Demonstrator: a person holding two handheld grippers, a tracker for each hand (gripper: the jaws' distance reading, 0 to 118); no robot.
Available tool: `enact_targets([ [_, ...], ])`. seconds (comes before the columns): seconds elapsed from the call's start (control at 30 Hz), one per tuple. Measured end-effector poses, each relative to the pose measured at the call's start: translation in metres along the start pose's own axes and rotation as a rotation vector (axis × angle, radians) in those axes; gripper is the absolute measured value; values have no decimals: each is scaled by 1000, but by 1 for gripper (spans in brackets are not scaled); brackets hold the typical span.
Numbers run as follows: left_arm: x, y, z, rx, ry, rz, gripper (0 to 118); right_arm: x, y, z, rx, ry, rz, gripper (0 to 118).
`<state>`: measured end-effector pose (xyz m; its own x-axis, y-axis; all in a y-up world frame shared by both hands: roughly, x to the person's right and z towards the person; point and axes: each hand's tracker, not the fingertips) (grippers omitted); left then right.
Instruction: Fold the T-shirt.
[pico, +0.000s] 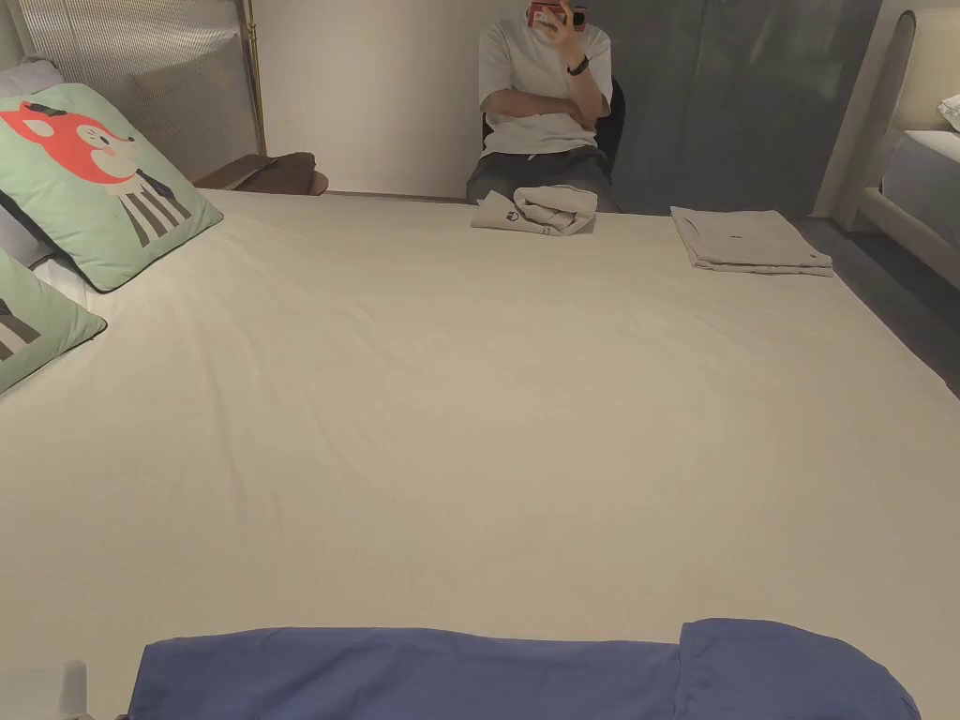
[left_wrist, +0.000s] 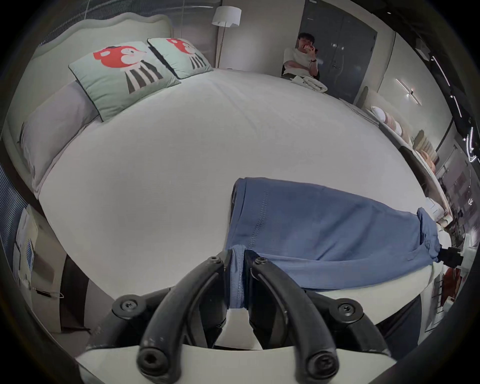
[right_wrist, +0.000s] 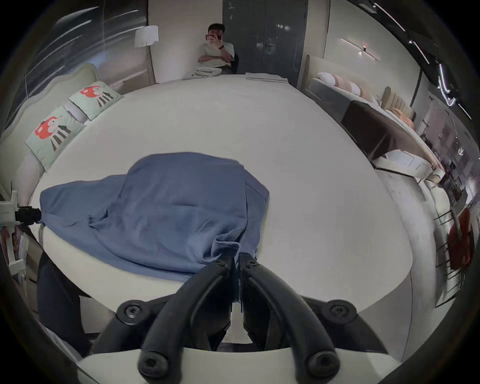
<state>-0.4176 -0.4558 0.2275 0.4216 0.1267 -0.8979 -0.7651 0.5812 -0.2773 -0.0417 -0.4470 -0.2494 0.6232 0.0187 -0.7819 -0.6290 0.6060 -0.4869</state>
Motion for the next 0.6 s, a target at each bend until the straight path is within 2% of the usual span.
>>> enact_targets([
  [0.1, 1, -3, -3, -1, 12, -14, 6, -2, -4, -7, -6, -9, 0, 4],
  [0.13, 1, -4, -2, 3, 12, -18, 14, -1, -6, -3, 5, -20, -10, 8],
  [0.17, 1, -4, -1, 12, 13, -17, 27, -1, -6, -2, 20, -21, -11, 22],
  [0.2, 0, -4, 1, 19, 16, -16, 45, -1, -6, 0, 28, -21, -11, 48],
  [0.23, 0, -4, 5, 45, 23, -17, 72, -2, -6, 4, 51, -21, -4, 79],
  [0.27, 0, -3, 10, 92, 10, -19, 87, -6, -2, 8, 97, -35, 20, 88],
  [0.3, 0, -1, 16, 130, -4, -12, 97, -9, 0, 14, 140, -45, 26, 86],
  [0.33, 3, 2, 25, 189, -22, -6, 99, -11, 3, 21, 196, -41, 23, 86],
  [0.47, 27, 21, 63, 428, -54, -32, 99, -27, 28, 44, 417, -66, -15, 86],
  [0.6, 57, 43, 92, 579, -88, -48, 99, -56, 57, 63, 620, -90, -65, 86],
])
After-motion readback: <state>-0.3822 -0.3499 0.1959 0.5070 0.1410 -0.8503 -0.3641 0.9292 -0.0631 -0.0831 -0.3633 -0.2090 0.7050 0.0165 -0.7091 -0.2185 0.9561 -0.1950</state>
